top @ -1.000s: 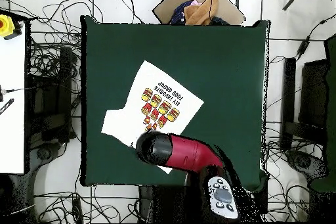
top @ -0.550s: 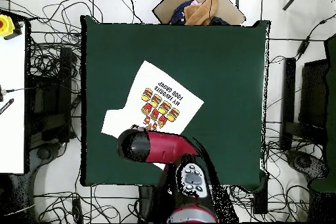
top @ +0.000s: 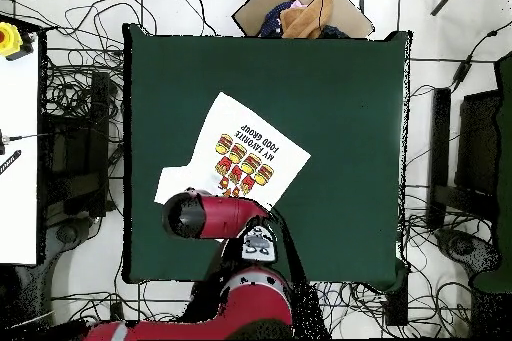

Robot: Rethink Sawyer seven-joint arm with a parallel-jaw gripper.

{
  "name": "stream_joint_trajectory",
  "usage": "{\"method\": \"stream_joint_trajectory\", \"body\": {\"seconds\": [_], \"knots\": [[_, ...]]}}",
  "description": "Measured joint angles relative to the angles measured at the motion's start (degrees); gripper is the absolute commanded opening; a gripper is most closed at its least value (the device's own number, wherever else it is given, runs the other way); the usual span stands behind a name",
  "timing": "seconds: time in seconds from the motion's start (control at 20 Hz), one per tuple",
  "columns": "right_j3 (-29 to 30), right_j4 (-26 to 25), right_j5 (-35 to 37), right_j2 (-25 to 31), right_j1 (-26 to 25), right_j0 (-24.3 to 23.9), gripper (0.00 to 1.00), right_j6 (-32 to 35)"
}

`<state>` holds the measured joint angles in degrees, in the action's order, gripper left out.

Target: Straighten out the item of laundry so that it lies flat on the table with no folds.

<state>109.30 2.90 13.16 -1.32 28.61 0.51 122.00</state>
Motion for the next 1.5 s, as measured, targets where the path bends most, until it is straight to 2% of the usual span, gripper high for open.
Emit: {"method": "stream_joint_trajectory", "body": {"seconds": [0.35, 0.55, 1.05, 1.5], "knots": [[-4.54, 3.6, -0.07, -0.79, -5.07, 2.48, 0.0, 0.0], [-6.44, 5.71, 0.33, -1.97, -6.01, 4.04, 0.0, 0.0], [-10.41, 9.07, 3.63, -3.42, -6.34, 5.79, 0.0, 0.0], [-12.88, 9.39, 9.04, -5.03, -6.13, 6.18, 0.0, 0.0]]}}
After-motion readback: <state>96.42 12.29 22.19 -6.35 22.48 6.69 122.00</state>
